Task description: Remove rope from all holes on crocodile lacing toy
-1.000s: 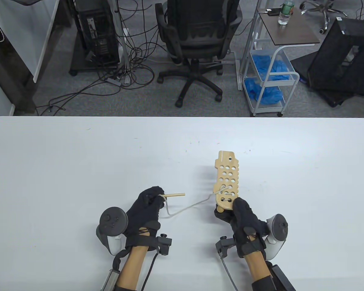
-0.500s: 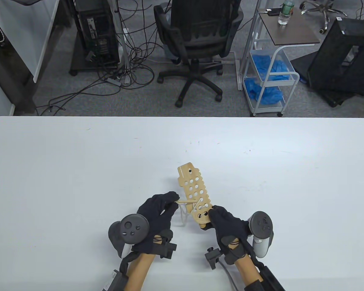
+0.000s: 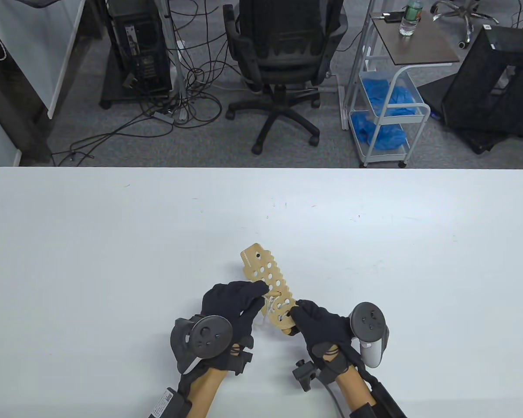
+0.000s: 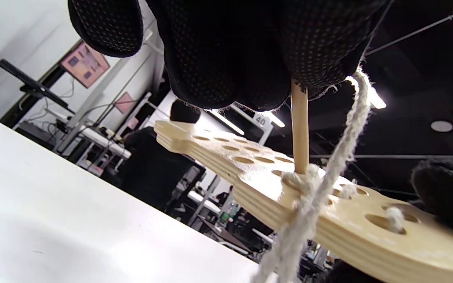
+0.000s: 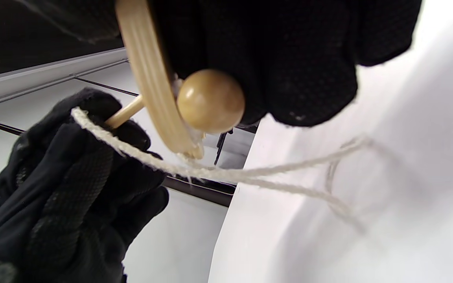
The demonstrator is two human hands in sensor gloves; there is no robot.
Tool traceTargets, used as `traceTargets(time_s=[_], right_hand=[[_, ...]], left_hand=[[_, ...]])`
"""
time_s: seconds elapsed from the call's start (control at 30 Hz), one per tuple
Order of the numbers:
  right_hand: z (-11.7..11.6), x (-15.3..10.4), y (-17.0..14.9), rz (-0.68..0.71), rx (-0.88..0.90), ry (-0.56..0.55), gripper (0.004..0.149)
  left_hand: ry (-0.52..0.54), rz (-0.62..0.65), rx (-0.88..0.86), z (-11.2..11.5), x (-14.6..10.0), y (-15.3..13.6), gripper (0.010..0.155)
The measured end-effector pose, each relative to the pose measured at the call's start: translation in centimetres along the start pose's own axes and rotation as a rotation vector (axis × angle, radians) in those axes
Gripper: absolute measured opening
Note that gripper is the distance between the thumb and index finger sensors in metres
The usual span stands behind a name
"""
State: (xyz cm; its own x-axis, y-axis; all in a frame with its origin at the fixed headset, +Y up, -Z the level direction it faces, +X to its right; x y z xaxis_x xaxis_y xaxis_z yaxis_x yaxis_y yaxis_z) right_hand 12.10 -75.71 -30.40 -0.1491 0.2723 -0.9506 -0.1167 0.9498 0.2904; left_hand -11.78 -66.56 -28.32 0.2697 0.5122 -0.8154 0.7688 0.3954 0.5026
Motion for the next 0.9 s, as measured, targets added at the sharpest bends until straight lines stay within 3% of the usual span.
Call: traceTargets(time_s=[0.2, 0.4, 0.53, 0.67, 0.8, 0.9], right_hand=[[0.6, -0.1, -0.2, -0.002, 0.116, -0.059, 0.051], [1.0, 0.2, 0.3, 0.039, 0.224, -0.067, 0.051], [0.4, 0.2, 0.6, 0.057, 0.277, -0.038, 0.05], [-0.4, 0.3, 0.9, 0.079, 0.356, 0.006, 0.05], [-1.2, 0.3, 1.1, 0.08, 0.447, 0.04, 0.05], [-1.9, 0.2, 1.3, 0.079, 0.487, 0.078, 0.05]], left_hand=[[0.032, -0.063, -0.106, -0.1, -0.2, -1.4, 0.063], [0.088, -0.248, -0.274, -0.1, -1.0, -5.0, 0.063], [0.076, -0.307, -0.363, 0.6, -1.3, -6.2, 0.061], [-0.029, -0.277, -0.532, 2.6, -0.8, -6.2, 0.058], [-0.165, -0.215, -0.875, 5.3, -0.5, -5.2, 0.058], [-0.257, -0.15, -0.961, 6.3, -0.3, -4.0, 0.059]])
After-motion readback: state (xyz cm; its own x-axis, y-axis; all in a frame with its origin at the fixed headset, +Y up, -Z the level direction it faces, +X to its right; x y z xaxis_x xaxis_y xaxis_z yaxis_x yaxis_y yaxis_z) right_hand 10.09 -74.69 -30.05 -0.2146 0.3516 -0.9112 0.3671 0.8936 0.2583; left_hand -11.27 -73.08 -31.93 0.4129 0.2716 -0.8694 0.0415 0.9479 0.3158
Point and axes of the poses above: the tracker on the back of each hand, its own y axis roughly to the thumb side, its own x axis roughly from the wrist to the fingertips, z = x × y, the point moved 5 cm from there along x, roughly from the wrist to the fingertips, and after that the axes turned 10 degrees about z, right-handed, at the moved point
